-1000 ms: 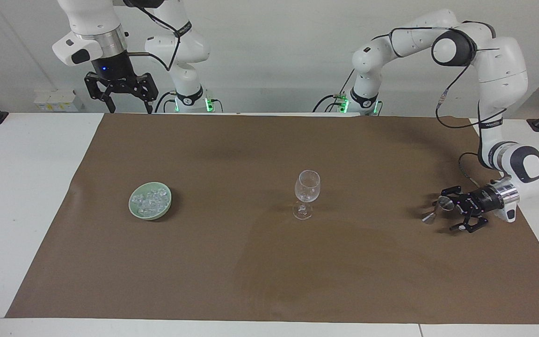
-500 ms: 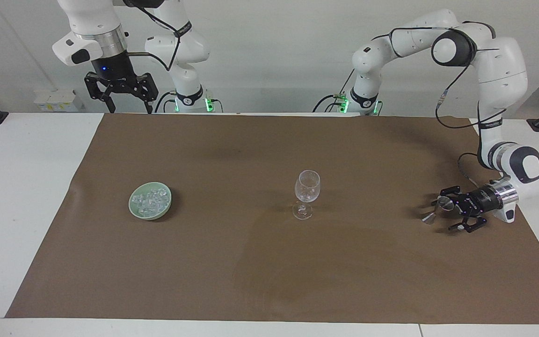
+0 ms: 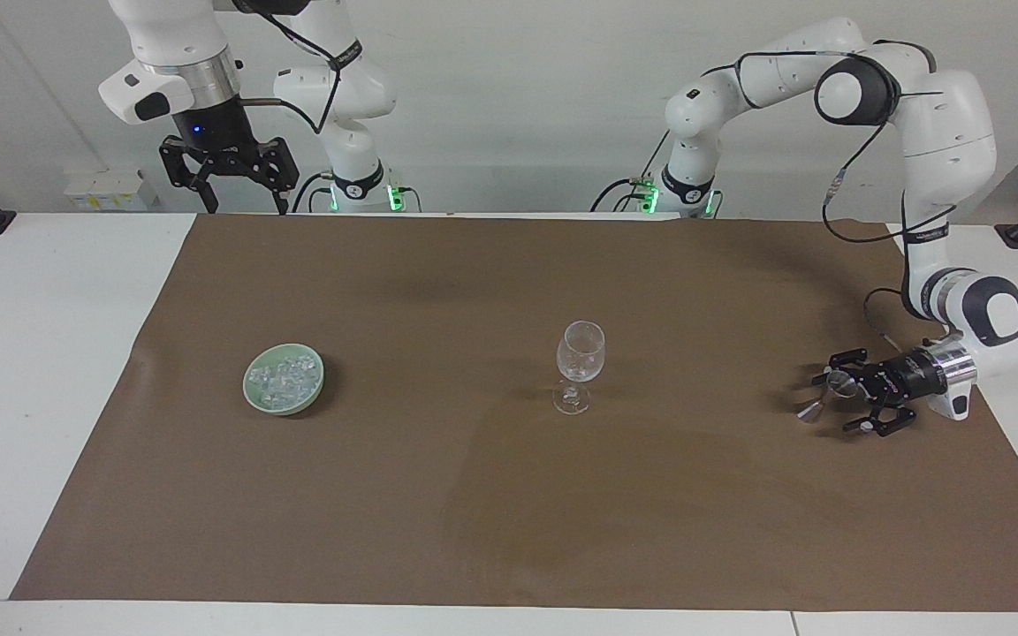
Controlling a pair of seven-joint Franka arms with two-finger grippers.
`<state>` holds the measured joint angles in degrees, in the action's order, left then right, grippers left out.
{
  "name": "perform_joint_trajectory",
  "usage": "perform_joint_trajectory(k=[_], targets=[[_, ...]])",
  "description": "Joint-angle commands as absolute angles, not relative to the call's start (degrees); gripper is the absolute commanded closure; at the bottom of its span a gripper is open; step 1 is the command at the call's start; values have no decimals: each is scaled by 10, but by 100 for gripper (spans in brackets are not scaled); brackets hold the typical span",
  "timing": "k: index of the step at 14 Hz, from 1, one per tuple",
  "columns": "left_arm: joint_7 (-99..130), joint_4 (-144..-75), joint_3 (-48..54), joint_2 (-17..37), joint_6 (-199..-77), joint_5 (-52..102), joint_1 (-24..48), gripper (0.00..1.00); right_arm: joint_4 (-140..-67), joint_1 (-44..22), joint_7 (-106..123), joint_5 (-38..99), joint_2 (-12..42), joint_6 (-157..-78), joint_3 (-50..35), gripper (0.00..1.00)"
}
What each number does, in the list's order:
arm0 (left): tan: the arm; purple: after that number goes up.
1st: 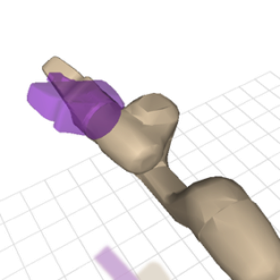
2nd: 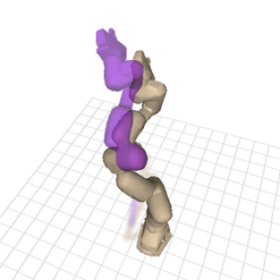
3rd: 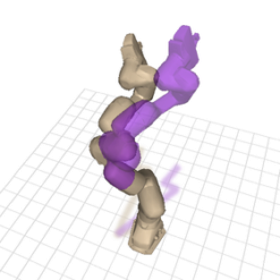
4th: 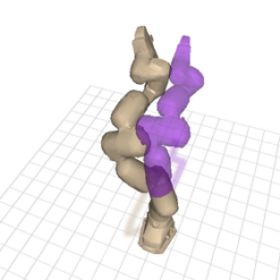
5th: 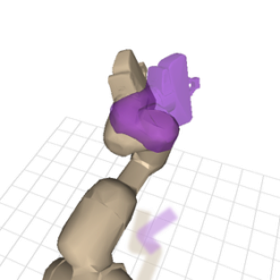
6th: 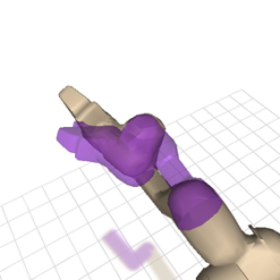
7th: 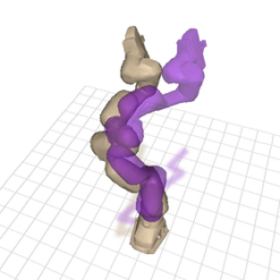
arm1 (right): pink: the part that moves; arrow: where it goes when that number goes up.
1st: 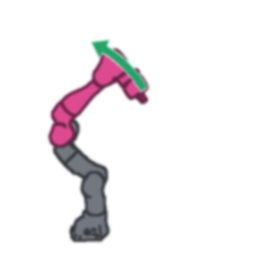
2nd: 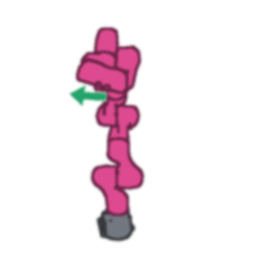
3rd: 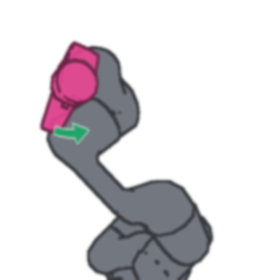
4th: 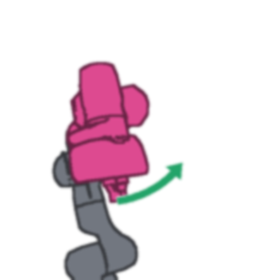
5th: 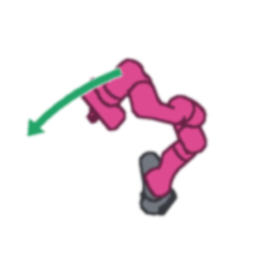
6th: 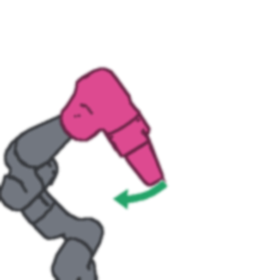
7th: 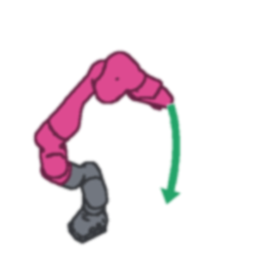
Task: Pour wine and add ice with both arms
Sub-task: 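Reach the left gripper forward to the small silver bottle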
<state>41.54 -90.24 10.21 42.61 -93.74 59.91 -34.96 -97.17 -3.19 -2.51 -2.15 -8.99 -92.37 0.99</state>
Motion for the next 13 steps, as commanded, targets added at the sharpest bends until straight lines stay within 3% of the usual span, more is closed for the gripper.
perform_joint_trajectory(k=[1,13], targets=[[410,-892,103,436,-929,603,-350,0,-988,-31,-39,-33,-103,-937,5,0],[414,-889,105,449,-910,603,-350,0,-988,-32,-39,-33,-103,-937,5,0]])
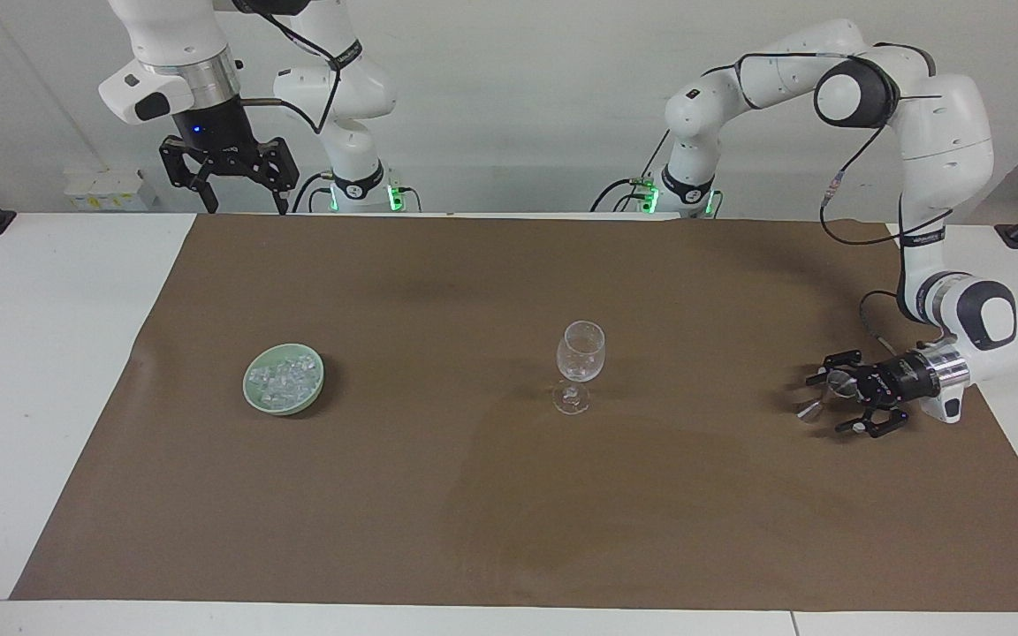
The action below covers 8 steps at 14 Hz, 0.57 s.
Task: Pour wine and add ice with both arms
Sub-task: 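Close the left gripper around the silver bottle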
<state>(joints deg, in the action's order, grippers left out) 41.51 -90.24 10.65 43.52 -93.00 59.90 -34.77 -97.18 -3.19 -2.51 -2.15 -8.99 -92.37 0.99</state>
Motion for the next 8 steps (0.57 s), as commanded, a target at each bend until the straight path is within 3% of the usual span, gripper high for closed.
perform_joint_trajectory(k=[1,8], targets=[[414,-889,105,451,-904,603,-350,0,-988,-31,-39,-33,-103,-937,5,0],[412,-887,105,453,-902,602,-354,0,-988,-31,-39,-33,-103,-937,5,0]])
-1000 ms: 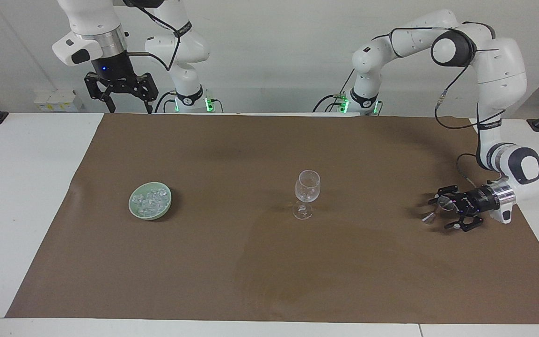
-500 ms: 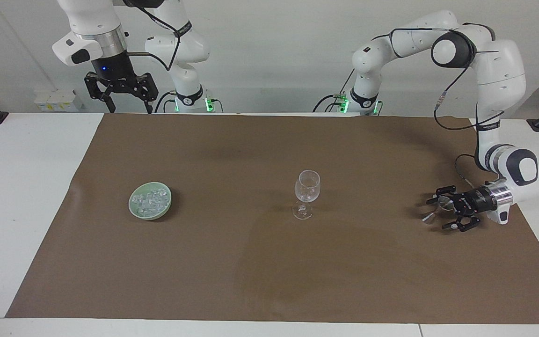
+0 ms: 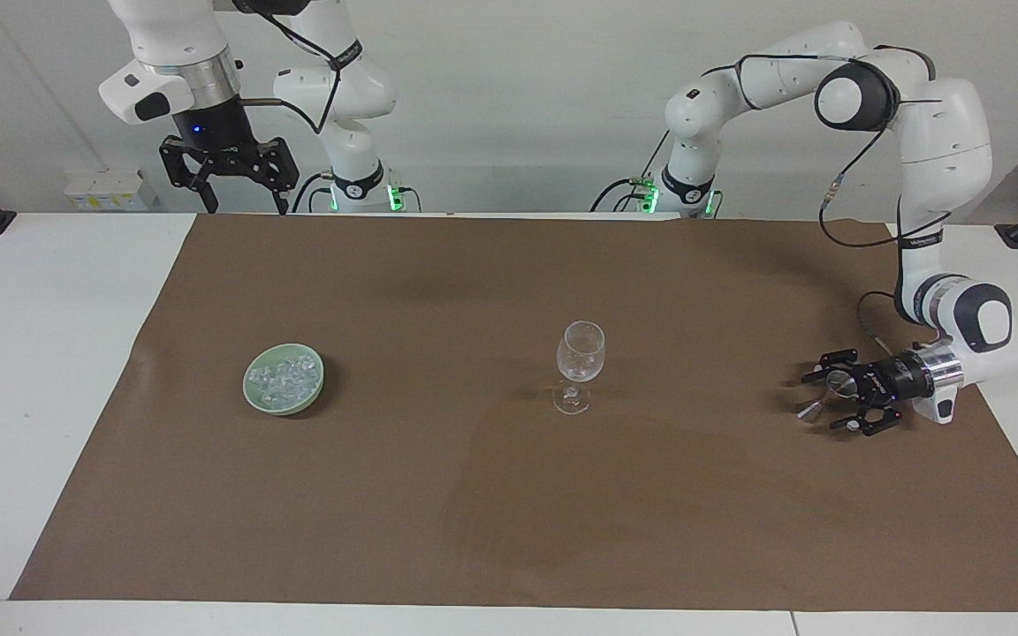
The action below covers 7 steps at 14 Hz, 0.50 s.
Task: Pour wine and add ice with both arms
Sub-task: 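Close the left gripper around the silver bottle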
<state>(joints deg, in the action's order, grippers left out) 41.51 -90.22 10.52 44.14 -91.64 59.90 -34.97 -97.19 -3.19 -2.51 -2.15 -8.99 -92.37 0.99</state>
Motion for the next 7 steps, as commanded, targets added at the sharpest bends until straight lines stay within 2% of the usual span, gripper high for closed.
perform_joint_trajectory(k=[1,5,7], targets=[[411,-887,105,453,-901,602,-354,1,-988,-31,-39,-33,-103,-937,5,0],[408,-886,105,452,-901,601,-354,17,-988,-31,-39,-33,-103,-937,5,0],[407,-886,105,452,-897,602,-355,18,-988,-32,-39,-33,-103,-937,5,0]])
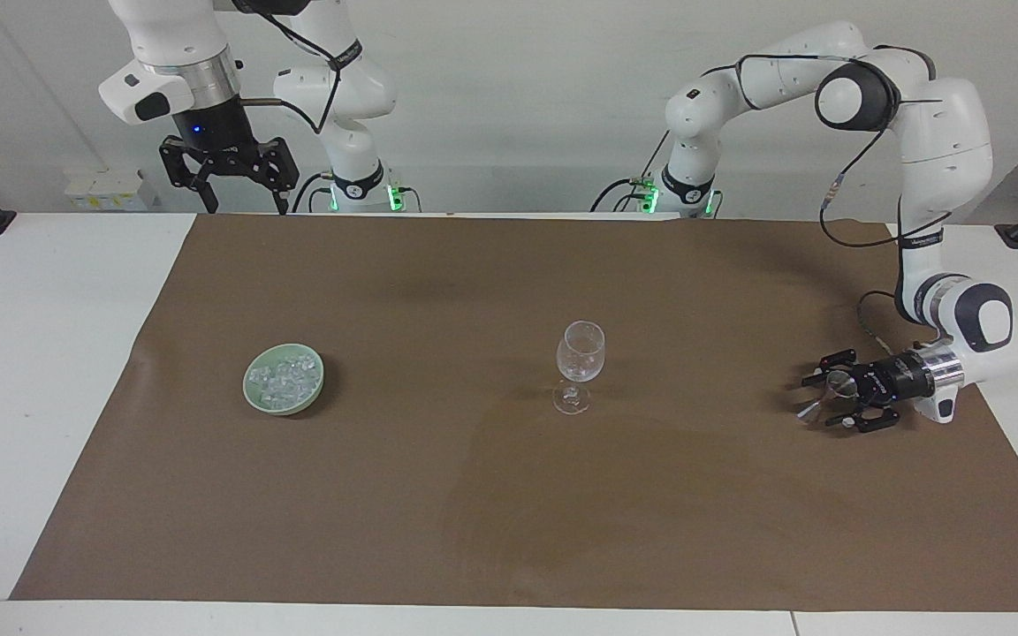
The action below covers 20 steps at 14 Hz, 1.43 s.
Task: Pour wine and add ice with both arms
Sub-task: 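Close the left gripper around the silver bottle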
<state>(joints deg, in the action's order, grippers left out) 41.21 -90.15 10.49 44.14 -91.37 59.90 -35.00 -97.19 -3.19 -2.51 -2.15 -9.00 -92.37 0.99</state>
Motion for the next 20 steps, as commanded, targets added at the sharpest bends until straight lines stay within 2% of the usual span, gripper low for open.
perform_joint_trajectory(k=[1,7,16,20], targets=[[406,-886,105,452,-895,602,-355,19,-988,-32,-39,-33,-103,-937,5,0],[406,-886,106,452,-885,602,-360,30,-988,-31,-39,-33,-103,-937,5,0],[405,-886,108,452,-884,601,-360,40,-988,-32,-39,-33,-103,-937,5,0],[405,-886,108,452,-884,602,-360,41,-988,-31,-39,-33,-103,-937,5,0]])
